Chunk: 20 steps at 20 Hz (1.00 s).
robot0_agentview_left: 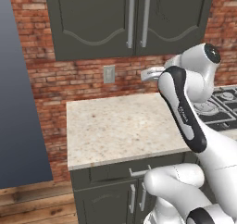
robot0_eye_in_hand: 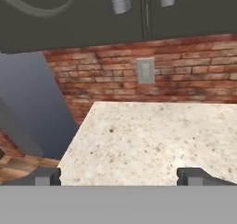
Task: Close all open cabinet doors.
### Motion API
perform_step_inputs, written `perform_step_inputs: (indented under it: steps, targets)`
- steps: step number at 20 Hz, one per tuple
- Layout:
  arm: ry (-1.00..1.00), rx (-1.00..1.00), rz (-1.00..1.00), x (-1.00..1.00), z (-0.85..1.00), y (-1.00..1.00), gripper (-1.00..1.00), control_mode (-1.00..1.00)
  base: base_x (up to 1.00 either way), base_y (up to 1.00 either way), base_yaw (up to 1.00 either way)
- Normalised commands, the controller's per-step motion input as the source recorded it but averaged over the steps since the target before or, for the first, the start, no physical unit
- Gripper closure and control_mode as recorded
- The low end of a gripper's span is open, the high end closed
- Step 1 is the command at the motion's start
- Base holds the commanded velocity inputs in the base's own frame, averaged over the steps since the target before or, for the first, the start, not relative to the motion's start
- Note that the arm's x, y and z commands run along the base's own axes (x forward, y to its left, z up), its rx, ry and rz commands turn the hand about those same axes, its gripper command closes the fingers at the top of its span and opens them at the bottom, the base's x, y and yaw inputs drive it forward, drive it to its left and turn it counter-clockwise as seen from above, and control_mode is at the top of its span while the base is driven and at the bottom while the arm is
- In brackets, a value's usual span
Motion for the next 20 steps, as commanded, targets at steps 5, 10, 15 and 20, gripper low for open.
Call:
perform_step_inputs:
  steps: [5,10,15,20]
  targets:
    - [0.01,-0.23,-0.04,-0.42,-0.05,0.00,-1.00,-1.00,0.00,0.00,0.00]
    - [0.06,-0.17,-0.09,-0.36,-0.08,-0.03,-1.00,-1.00,0.00,0.00,0.00]
    - [0.07,0.00,-0.19,-0.38,-0.06,-0.02,-1.00,-1.00,0.00,0.00,0.00]
    - [0.04,0.03,-0.17,-0.29,-0.08,0.00,-1.00,-1.00,0.00,0.00,0.00]
